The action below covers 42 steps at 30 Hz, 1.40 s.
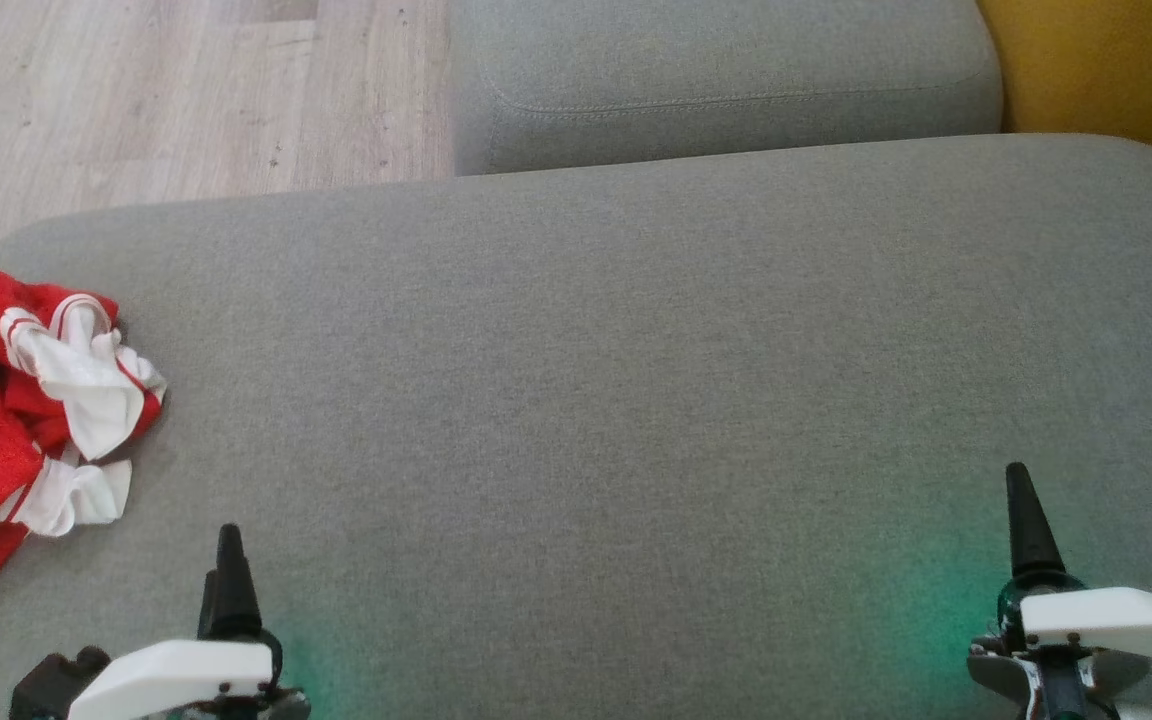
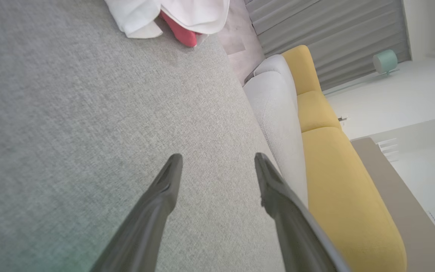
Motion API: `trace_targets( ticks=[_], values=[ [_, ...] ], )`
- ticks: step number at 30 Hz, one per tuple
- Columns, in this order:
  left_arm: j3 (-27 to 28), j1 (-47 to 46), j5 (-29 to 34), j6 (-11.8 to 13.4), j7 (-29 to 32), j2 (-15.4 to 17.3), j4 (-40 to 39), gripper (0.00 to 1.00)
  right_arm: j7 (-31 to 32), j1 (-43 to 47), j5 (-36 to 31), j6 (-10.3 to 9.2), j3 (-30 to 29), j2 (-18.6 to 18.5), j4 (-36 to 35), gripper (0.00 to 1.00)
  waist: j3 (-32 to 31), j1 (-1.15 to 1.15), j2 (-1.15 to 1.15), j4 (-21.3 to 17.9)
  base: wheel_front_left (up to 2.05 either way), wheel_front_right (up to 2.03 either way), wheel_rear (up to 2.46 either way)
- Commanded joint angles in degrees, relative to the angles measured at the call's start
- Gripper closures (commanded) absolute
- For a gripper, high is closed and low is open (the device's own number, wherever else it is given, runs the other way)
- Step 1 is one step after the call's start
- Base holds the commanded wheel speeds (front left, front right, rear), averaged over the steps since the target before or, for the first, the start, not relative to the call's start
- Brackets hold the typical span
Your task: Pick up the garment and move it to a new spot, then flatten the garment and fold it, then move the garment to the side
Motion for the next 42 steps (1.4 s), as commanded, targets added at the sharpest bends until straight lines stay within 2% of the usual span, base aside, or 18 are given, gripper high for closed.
trace_targets(
  ticks=[1,42],
  values=[
    [0.1,-1.9,1.3,0.1,-0.6,0.6,-2.2,0.00,-0.7,-3.1,-1.2,-0.01,0.6,-0.4,-2.2,0.00,0.0,0.00,0.00,0.0,0.00,0.00,0.00],
    [-4.9,-1.8,32.0,3.3,-7.6,1.7,-5.4,0.00,-6.1,-4.9,-30.2,-0.03,5.9,-0.6,-3.2,0.00,-0.2,0.00,0.00,0.3,0.00,0.00,0.00]
  ],
)
